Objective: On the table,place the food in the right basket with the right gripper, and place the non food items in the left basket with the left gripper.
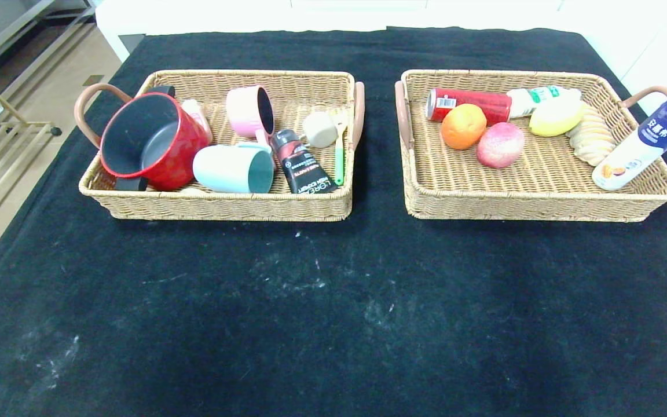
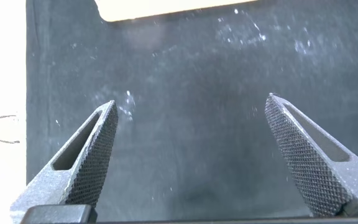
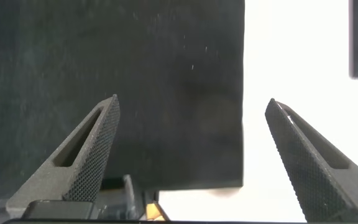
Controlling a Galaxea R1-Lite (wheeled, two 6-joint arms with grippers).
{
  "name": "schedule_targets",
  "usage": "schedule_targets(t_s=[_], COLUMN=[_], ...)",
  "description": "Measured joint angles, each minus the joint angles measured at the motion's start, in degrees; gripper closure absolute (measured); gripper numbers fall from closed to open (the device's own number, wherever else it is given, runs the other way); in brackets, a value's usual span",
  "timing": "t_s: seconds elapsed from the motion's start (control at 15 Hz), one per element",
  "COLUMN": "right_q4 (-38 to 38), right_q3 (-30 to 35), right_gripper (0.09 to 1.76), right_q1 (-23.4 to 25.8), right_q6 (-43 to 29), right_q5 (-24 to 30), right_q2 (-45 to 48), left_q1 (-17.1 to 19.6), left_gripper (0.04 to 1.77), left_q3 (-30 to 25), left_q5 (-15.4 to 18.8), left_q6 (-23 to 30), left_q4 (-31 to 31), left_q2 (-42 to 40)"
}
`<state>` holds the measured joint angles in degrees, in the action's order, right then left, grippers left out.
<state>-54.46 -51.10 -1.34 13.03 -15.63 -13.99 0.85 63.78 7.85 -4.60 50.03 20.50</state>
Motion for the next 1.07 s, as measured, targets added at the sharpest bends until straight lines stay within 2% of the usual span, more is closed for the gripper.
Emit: schedule_targets(t_s=[0.33, 0.53, 0.73, 0.93, 1.07], right_q4=[2.74, 12.79, 24.69, 41.95, 52.97], right_q3=[6.56, 11.74, 20.29, 32.8, 41.94], right_gripper=[0.14, 0.14, 0.14, 0.14, 0.14], right_q1=[1.44, 1.34, 1.27, 1.27, 1.27], right_q6=[-1.07, -4.61, -9.46, -10.2, -9.37], right_q5=[5.85, 10.4, 11.34, 11.53, 12.58], right_q2=[7.61, 11.65, 13.45, 13.92, 14.02], left_q1=[-0.83, -0.85, -0.9, -0.95, -0.95], left_gripper=[0.09, 0.09, 0.09, 0.09, 0.09], left_q3=[-6.57, -14.18, -25.99, -42.01, -51.12], left_q5=[0.24, -0.94, -4.16, -8.67, -10.69], left_q6=[-0.77, -0.66, -0.44, -0.46, -0.39], left_q4=[-0.04, -4.52, -16.87, -35.21, -42.7], left_q2=[-9.13, -14.6, -18.16, -19.76, -20.24])
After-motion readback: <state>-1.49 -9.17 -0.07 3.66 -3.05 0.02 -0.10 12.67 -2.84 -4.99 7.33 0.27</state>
